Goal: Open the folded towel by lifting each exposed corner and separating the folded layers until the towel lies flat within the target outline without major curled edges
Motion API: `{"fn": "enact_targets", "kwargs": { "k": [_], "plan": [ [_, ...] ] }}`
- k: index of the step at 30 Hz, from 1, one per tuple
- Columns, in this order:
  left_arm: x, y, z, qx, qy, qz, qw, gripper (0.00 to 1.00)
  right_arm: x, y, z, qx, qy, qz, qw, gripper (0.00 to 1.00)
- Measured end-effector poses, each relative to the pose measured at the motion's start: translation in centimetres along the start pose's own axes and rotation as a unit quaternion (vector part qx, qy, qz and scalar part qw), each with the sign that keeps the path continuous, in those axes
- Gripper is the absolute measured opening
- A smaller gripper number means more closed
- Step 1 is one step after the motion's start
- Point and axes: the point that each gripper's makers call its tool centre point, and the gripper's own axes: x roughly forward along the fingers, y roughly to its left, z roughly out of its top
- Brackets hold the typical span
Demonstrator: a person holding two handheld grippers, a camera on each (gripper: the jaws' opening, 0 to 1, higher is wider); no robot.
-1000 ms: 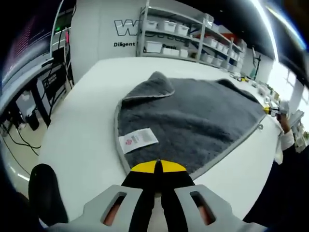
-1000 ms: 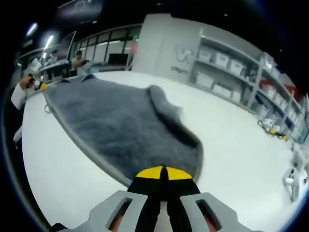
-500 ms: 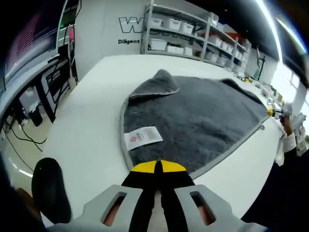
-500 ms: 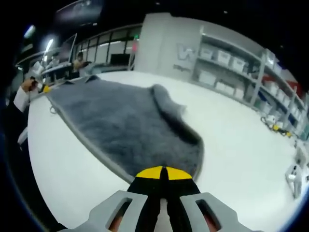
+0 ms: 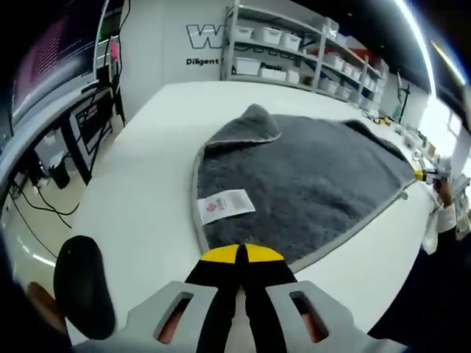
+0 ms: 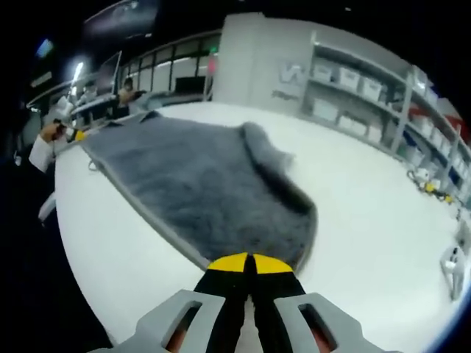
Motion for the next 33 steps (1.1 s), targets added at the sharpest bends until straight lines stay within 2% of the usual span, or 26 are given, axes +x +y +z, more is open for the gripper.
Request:
{"fn": "enact_targets", "kwargs": {
  "k": [6,9,11,14,17,19,22,24,25,30,33],
  "plan": [
    [-0.1,0.1,0.0,0.002,0.002,0.002,1.0000,0.00,-0.1,0.1,0.0,-0.009,0.003,0.007,0.9999,0.00],
    [0.0,0.1,0.4,-0.007,-0.007,-0.005,0.9999,0.00,-0.1,0.1,0.1,-0.018,0.004,0.012,0.9998,0.00],
    [-0.1,-0.1,1.1,0.014,-0.026,-0.006,0.9996,0.01,0.0,0.1,0.5,-0.032,-0.002,0.014,0.9994,0.00],
    [-0.4,-1.2,2.4,0.016,-0.054,-0.026,0.9981,0.01,0.0,0.1,1.3,-0.043,-0.012,0.014,0.9989,0.00],
    [-0.4,-1.8,3.1,0.030,-0.064,-0.035,0.9969,0.08,0.2,0.2,2.2,-0.077,-0.027,0.015,0.9966,0.00],
    [-0.3,-2.0,3.6,0.039,-0.073,-0.040,0.9957,0.10,0.3,0.2,2.4,-0.080,-0.028,0.014,0.9963,0.00],
    [-0.2,-2.5,5.1,0.057,-0.103,-0.044,0.9921,0.14,0.5,0.0,3.1,-0.089,-0.043,0.011,0.9951,0.00],
    [-0.1,-2.7,5.7,0.060,-0.111,-0.045,0.9910,0.21,0.7,0.0,3.5,-0.089,-0.051,0.011,0.9946,0.00],
    [0.0,-2.7,6.3,0.064,-0.121,-0.041,0.9897,0.22,0.8,0.1,3.7,-0.087,-0.057,0.014,0.9945,0.00],
    [0.6,-3.0,7.6,0.071,-0.135,-0.037,0.9876,0.25,1.2,0.1,4.4,-0.072,-0.086,0.015,0.9936,0.02],
    [0.9,-3.6,8.3,0.077,-0.146,-0.043,0.9854,0.29,1.2,0.2,4.8,-0.063,-0.100,0.018,0.9928,0.06]
  ]
}}
